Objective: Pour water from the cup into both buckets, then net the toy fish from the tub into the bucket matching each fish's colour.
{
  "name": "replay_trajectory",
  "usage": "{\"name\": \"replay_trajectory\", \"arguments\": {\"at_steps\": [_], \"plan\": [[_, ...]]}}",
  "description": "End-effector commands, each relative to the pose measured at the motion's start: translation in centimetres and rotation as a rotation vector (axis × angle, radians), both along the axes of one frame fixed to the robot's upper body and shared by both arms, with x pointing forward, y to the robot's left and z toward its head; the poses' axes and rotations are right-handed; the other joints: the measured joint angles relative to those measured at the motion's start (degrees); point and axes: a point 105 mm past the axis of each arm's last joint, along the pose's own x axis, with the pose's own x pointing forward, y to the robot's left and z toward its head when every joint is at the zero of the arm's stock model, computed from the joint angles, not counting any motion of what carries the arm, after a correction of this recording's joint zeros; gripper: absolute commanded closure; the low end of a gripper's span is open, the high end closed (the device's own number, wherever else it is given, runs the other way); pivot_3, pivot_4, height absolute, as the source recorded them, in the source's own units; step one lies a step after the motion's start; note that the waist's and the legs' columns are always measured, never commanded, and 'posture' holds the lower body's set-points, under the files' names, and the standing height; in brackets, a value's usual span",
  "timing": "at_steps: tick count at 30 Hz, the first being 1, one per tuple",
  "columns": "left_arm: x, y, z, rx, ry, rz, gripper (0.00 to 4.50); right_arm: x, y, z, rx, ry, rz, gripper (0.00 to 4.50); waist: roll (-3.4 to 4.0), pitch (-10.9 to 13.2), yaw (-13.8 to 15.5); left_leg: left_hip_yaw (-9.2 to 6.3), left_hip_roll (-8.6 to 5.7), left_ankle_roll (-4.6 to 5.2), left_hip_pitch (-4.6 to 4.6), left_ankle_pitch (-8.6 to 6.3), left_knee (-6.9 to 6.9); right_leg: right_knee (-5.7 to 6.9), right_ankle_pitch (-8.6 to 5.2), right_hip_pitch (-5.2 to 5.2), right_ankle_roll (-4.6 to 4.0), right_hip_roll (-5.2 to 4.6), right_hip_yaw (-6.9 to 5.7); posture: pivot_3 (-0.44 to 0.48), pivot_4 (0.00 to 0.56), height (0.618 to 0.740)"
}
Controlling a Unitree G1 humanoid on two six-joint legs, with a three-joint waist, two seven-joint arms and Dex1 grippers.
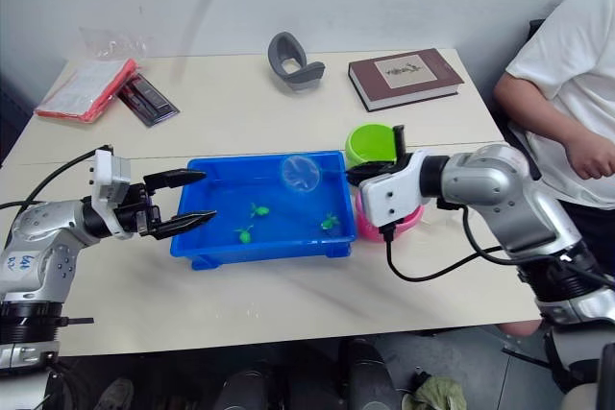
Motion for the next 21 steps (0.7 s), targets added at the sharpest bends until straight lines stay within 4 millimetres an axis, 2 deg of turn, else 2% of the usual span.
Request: {"name": "replay_trajectory", "arguments": {"at_steps": [1, 6, 10, 21], "plan": [[0.2, -0.6, 0.7, -0.001, -0.043, -0.019, 0.04, 0.1, 0.0, 0.4, -0.101, -0.089, 0.043, 4.50, 0.00, 0.00, -0.07, 0.00, 0.01, 0.00, -0.01, 0.00, 0.00, 0.00, 0.00, -0.01, 0.00, 0.01, -0.01, 0.000, 0.150, 0.740], [0.3, -1.1, 0.5, -0.008, -0.038, -0.034, 0.04, 0.7, -0.5, 0.0, -0.210, -0.124, 0.066, 4.50, 0.00, 0.00, -0.15, 0.04, 0.01, -0.01, 0.01, 0.00, -0.01, 0.00, 0.00, -0.01, 0.00, 0.03, 0.00, 0.000, 0.150, 0.740], [0.2, -1.2, 0.0, 0.007, -0.029, -0.048, 0.04, 1.1, 0.1, 0.1, -0.258, -0.116, 0.077, 4.50, 0.00, 0.00, -0.41, 0.19, 0.05, -0.03, 0.14, 0.01, -0.03, 0.07, -0.01, -0.02, -0.02, 0.05, 0.14, 0.000, 0.150, 0.740], [0.3, -1.1, 0.4, -0.004, -0.044, -0.041, 0.04, 2.2, 2.4, -0.9, -0.370, -0.136, 0.098, 4.50, 0.00, 0.00, -0.24, 0.33, 0.06, -0.05, 0.26, 0.00, -0.02, 0.49, -0.05, -0.03, -0.08, 0.06, 0.27, 0.000, 0.150, 0.740]]}}
